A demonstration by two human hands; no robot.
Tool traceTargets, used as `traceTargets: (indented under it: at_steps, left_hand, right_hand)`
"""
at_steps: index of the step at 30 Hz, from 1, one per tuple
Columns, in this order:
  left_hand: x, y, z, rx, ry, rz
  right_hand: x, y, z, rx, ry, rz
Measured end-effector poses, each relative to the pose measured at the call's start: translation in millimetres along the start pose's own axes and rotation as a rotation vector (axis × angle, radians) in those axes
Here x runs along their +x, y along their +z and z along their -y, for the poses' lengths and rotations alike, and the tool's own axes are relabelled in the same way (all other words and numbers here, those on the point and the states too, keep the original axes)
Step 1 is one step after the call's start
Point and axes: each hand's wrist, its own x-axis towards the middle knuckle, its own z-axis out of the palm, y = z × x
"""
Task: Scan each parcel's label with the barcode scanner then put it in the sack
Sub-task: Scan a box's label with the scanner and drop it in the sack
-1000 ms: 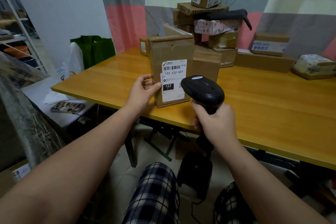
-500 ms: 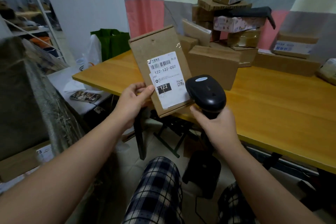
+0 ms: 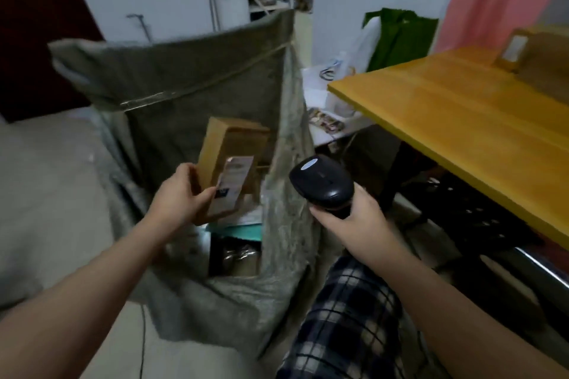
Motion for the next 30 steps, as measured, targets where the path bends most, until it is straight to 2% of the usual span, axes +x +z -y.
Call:
traceTargets:
  at_steps: [3,5,10,16,23,26,30]
  left_hand:
    - [-11,-23,58,0.525,-0.066,0.127]
    - [-22,-41,86,0.691,-0.120,0.144]
    - [-21,-62,102,0.712,-0.229,0.086]
    - [-13,-21,103,0.749,-0.236,0.114]
    - [-10,32,104,0.782,-0.212,0.356]
    - [-9,41,91,0.754,-0.154,0.336]
    - [-4,41,51,0.786,0.031,0.234]
  right_hand:
    - [14,41,4,-0.087,-0.047,0.121]
    - [20,62,7,-0.125,-0.095,0.177]
    - [28,101,9,-0.235,-0.137,0.319]
    - [27,117,0,-0.274,-0.131,0.396]
    - [24,116,-8,-0.249,-0.132,0.368]
    - [24,105,-8,-0.251,-0.137,0.326]
    - [25,81,-12,-0.264,-0.115,0.213]
